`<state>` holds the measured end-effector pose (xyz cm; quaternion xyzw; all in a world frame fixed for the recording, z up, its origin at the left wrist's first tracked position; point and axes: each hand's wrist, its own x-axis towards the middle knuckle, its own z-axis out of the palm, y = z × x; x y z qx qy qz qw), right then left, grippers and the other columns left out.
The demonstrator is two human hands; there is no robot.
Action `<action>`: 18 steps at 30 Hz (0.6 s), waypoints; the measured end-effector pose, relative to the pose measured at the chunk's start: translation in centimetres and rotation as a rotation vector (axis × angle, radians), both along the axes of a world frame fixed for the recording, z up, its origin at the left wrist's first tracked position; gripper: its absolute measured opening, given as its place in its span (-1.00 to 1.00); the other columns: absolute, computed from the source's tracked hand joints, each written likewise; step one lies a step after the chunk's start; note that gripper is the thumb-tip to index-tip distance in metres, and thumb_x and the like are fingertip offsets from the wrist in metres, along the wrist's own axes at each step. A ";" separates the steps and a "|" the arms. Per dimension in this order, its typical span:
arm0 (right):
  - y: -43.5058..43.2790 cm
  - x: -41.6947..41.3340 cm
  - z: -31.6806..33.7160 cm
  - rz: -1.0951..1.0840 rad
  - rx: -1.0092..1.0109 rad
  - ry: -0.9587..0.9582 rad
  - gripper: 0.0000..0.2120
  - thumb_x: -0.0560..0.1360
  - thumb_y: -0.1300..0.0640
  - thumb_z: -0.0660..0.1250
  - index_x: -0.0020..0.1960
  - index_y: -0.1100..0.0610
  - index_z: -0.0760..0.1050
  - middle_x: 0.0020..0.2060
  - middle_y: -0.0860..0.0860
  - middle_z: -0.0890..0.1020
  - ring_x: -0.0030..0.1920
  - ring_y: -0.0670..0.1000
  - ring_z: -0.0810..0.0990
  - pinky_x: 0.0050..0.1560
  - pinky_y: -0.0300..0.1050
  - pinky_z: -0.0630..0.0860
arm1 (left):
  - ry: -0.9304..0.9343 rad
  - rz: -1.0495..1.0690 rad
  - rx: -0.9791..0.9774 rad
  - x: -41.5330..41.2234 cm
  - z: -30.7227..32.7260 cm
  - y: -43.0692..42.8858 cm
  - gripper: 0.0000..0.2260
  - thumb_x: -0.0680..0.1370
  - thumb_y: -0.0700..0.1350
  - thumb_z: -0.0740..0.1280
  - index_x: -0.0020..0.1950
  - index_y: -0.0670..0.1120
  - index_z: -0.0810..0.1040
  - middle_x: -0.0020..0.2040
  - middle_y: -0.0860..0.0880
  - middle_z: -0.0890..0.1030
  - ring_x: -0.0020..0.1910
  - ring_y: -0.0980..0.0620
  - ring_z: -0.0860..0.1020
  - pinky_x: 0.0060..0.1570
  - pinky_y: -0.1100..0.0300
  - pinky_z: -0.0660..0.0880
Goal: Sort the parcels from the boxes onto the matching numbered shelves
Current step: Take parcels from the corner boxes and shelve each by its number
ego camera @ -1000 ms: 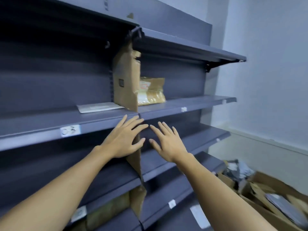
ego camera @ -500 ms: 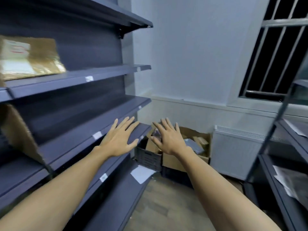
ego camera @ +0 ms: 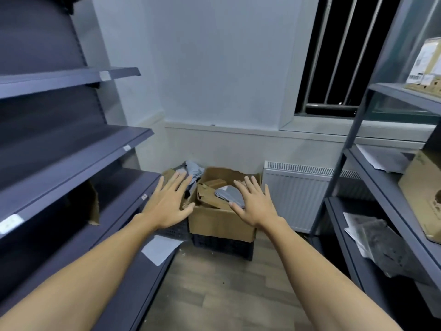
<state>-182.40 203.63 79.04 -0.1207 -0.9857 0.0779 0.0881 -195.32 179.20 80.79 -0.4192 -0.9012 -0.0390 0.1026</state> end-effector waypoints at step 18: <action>13.4 -13.4 -8.9 -0.084 -0.105 -0.186 -0.32 0.64 -0.23 0.10 0.64 -0.03 -0.05 0.63 0.09 -0.06 0.61 0.09 -0.21 0.55 0.23 -0.17 | -0.177 -0.057 -0.090 -16.1 -12.4 14.0 -0.21 0.48 0.34 -0.10 0.65 0.00 -0.01 0.64 -0.05 0.00 0.62 -0.03 -0.06 0.54 -0.11 -0.07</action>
